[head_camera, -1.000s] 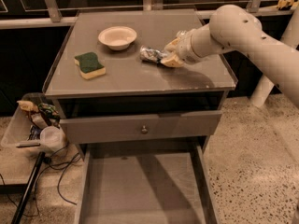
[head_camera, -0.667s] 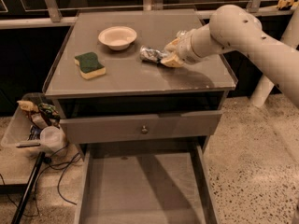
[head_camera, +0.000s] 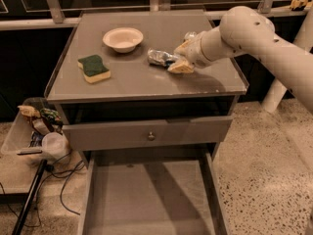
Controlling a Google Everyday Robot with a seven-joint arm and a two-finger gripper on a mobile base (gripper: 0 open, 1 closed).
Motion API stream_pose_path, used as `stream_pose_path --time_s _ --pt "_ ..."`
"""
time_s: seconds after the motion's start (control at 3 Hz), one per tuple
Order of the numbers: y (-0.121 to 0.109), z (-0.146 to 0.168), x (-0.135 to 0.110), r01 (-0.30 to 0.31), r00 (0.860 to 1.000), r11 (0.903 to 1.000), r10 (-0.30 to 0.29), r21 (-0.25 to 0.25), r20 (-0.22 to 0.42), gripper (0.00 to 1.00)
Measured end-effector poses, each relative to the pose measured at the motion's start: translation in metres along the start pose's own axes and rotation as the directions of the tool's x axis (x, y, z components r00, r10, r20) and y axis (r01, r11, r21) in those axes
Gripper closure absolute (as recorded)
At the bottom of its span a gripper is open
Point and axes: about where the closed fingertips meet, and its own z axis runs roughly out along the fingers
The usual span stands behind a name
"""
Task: Pick redbull can from middle drawer and place on counter
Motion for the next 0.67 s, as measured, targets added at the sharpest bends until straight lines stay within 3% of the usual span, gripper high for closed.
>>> stream_pose_path --time_s 0.33,0.67 --pt "0.0000 0.0000 0.0000 0.000 1.000 1.0000 0.000 0.000 0.000 0.00" --pt "0.0000 0.0001 0.0000 0.000 1.000 1.0000 0.000 0.000 0.000 0.00"
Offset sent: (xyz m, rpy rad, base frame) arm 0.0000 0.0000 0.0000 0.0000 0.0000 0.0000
